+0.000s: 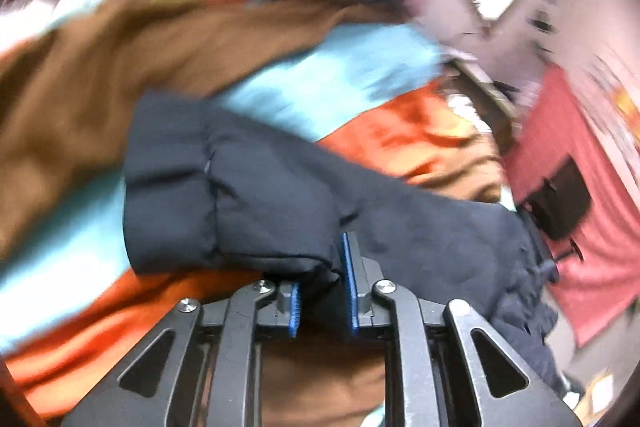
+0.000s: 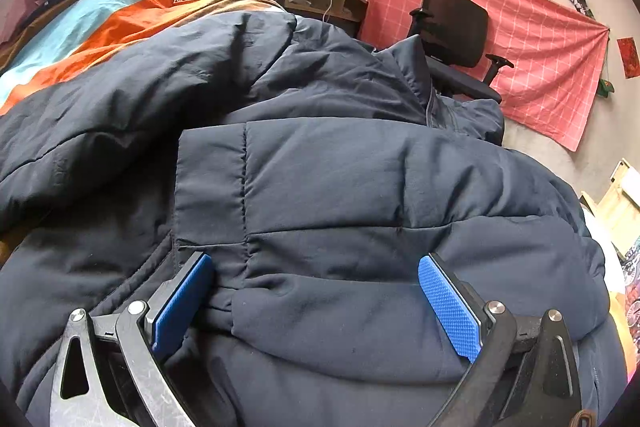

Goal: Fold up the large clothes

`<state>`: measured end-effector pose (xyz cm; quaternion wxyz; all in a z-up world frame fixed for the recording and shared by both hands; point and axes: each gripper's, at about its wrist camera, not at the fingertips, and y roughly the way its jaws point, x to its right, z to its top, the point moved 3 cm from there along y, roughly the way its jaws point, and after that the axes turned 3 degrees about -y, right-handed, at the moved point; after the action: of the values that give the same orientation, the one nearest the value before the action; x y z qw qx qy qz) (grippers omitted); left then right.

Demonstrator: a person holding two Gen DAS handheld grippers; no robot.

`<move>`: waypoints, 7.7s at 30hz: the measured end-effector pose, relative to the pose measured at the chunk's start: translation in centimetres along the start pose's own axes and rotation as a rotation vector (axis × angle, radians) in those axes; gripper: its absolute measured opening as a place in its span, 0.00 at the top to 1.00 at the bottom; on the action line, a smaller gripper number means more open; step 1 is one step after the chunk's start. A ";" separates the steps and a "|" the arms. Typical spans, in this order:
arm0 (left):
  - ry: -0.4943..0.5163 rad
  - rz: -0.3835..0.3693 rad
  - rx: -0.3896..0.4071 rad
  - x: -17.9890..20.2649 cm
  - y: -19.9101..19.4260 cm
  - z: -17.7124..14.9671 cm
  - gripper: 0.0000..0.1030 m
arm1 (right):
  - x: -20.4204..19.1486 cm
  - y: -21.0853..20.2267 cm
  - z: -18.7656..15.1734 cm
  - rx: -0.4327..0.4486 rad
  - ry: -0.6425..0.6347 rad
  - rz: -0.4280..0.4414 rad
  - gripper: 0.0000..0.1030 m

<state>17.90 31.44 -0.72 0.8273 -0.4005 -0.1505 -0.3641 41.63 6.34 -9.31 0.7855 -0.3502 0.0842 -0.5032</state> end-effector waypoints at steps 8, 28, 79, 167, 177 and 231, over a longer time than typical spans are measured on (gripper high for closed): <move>0.289 -0.295 0.118 10.4 -4.1 0.5 0.91 | 3.5 -3.8 1.2 0.038 0.157 0.153 0.00; 0.945 -0.788 -0.345 35.0 -3.8 -19.5 0.92 | 24.2 -11.8 -4.1 0.107 0.446 -0.045 0.00; 0.493 -0.318 -0.457 19.7 6.7 -11.2 0.28 | 29.8 -8.9 -4.2 -0.046 0.638 0.046 0.93; 0.962 -0.435 -0.242 40.4 18.1 -9.2 0.01 | 28.9 -2.4 8.7 -0.119 0.479 0.103 0.03; 0.898 -0.359 -0.241 47.2 28.8 -11.6 0.01 | 34.2 13.1 13.6 -0.098 0.572 0.163 0.05; 0.936 -0.659 -0.326 27.5 6.7 -16.6 0.96 | 19.4 -7.5 -2.8 0.041 0.106 0.069 0.89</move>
<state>41.02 8.13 -0.13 0.5769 -0.2515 0.1718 -0.7579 44.07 -13.25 -2.33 0.8039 -0.3040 0.1274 -0.4951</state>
